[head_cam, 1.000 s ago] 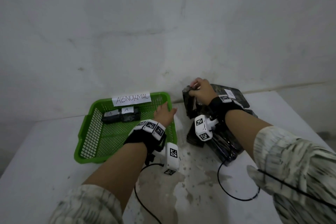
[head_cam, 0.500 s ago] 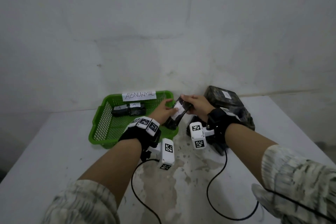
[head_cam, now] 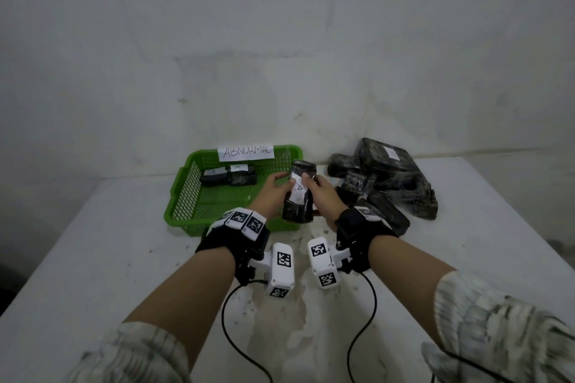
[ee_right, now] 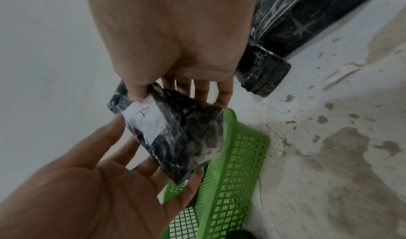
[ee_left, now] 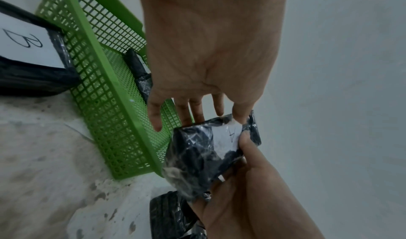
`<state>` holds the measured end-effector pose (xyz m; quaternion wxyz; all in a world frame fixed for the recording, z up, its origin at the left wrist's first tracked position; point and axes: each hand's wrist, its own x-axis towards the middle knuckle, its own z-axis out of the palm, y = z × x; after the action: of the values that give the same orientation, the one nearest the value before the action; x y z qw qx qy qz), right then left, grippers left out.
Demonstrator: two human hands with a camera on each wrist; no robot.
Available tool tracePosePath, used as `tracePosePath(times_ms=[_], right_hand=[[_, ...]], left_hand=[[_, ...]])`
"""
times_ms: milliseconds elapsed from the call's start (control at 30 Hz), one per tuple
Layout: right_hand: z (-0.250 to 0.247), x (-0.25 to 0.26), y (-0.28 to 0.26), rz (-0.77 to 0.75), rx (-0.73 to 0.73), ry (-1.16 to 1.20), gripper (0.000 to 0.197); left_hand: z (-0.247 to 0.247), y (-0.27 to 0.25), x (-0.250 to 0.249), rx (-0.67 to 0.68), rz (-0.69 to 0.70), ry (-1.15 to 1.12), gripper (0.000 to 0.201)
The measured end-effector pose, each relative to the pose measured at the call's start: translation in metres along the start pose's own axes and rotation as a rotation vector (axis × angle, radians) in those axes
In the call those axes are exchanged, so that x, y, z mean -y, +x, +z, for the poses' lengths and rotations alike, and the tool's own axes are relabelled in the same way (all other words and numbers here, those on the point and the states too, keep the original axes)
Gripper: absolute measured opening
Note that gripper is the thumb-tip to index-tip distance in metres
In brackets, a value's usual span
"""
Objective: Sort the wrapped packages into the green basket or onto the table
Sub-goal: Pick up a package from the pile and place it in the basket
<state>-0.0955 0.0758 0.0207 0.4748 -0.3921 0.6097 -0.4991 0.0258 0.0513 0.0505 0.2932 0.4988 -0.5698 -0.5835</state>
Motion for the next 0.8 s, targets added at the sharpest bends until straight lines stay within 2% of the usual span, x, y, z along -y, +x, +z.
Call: tracePosePath(times_ms=[167,267,367,467,567,633,800], right_hand=[[0.003,-0.001,-0.004,-0.053,0.031,-0.048,0.035],[0.003,0.0,-0.012,-0.022,0.061,0.002,0.033],[0.001,-0.003,-0.015,0.025,0.133,-0.016,0.028],[-0.002,-0.008,-0.016,0.024,0.135,-0.024,0.014],[-0.004,-0.011,-0.012,0.037,0.079,0.059,0.022],[-0.006,-0.013,-0.011,0.057,0.047,0.093,0.028],[-0.008,-0.014,-0.012,0.101,0.169,0.16,0.029]], left_hand=[[-0.002,-0.001,0.005,-0.053,-0.016,-0.101,0.045],[-0.002,-0.002,0.008,-0.114,0.031,-0.05,0.047],[-0.002,-0.001,0.01,-0.171,0.036,-0.1,0.048],[-0.001,-0.005,0.007,-0.127,0.011,-0.172,0.046],[0.002,-0.007,0.01,-0.03,-0.019,-0.16,0.044],[0.002,-0.007,0.015,-0.012,-0.009,-0.139,0.044],[-0.002,-0.003,0.021,-0.075,0.046,-0.134,0.042]])
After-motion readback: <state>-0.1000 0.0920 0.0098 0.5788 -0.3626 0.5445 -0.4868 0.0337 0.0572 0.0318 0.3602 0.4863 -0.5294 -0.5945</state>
